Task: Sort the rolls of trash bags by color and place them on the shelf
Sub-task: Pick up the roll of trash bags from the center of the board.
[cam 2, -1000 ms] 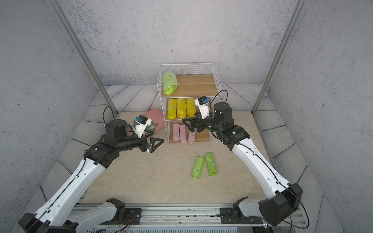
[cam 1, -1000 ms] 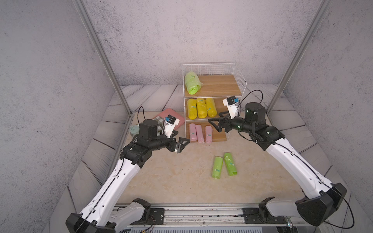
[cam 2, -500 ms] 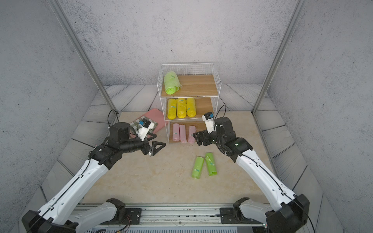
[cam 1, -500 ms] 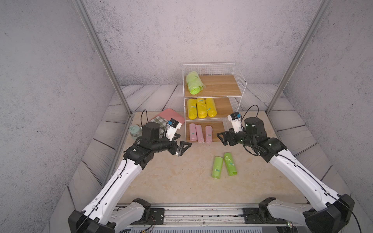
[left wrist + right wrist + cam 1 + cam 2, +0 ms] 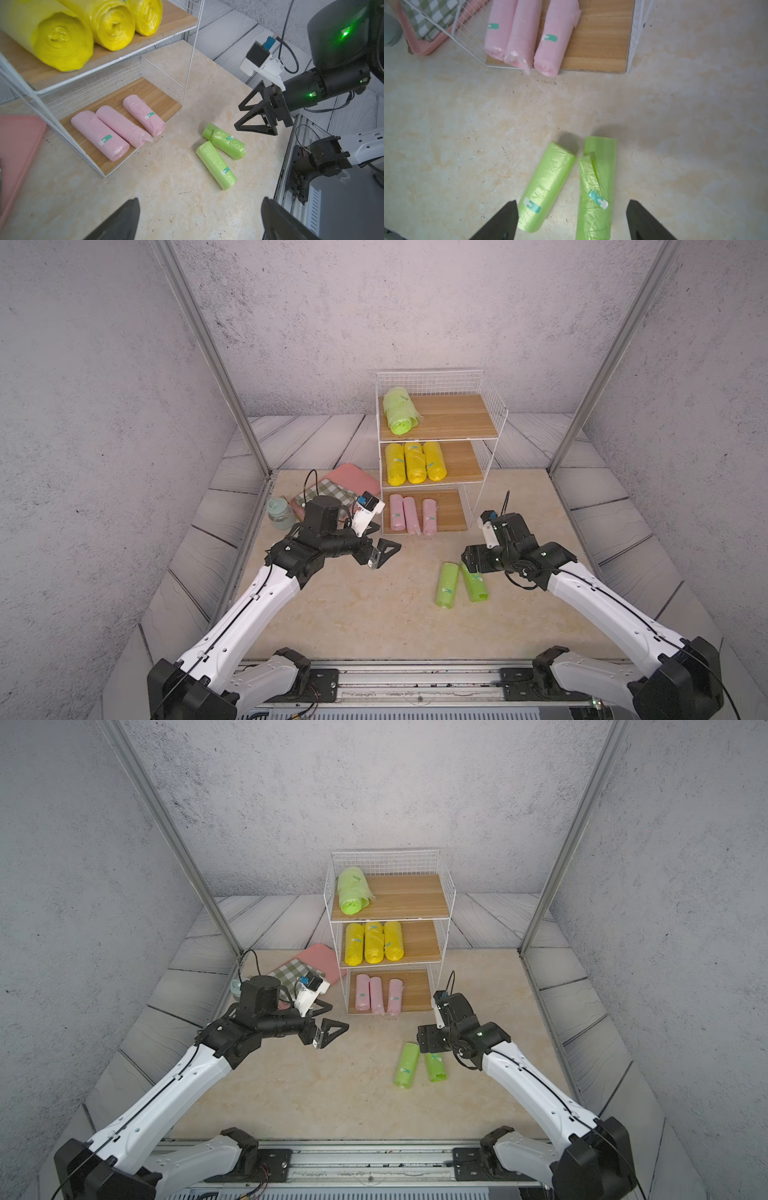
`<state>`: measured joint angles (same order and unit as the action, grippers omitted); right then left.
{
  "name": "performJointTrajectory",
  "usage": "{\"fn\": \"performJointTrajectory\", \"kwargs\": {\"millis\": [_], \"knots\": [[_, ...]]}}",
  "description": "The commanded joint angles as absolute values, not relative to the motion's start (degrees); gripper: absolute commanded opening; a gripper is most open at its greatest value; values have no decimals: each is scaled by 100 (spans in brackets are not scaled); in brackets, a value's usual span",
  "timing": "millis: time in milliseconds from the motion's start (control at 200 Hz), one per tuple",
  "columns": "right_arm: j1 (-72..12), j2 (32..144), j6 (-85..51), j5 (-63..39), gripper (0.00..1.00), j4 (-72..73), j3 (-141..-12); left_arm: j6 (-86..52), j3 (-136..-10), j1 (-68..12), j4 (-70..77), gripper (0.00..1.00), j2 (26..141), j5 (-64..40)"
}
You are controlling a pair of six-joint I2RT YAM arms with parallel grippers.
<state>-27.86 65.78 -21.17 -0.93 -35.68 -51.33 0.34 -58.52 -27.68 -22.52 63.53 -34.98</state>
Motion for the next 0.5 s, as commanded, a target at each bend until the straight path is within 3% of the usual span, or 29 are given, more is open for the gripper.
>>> {"fn": "performJointTrajectory", "kwargs": {"millis": [0, 495], "knots": [[-2812, 6499, -2492, 116, 85, -3874, -4946, 244, -5750, -2884, -2176, 97, 6441, -3437], [-2772, 7391, -2780, -205, 80, -3427, -4389, 168, -5601, -3199, -1834, 97, 6859, -3436]]}}
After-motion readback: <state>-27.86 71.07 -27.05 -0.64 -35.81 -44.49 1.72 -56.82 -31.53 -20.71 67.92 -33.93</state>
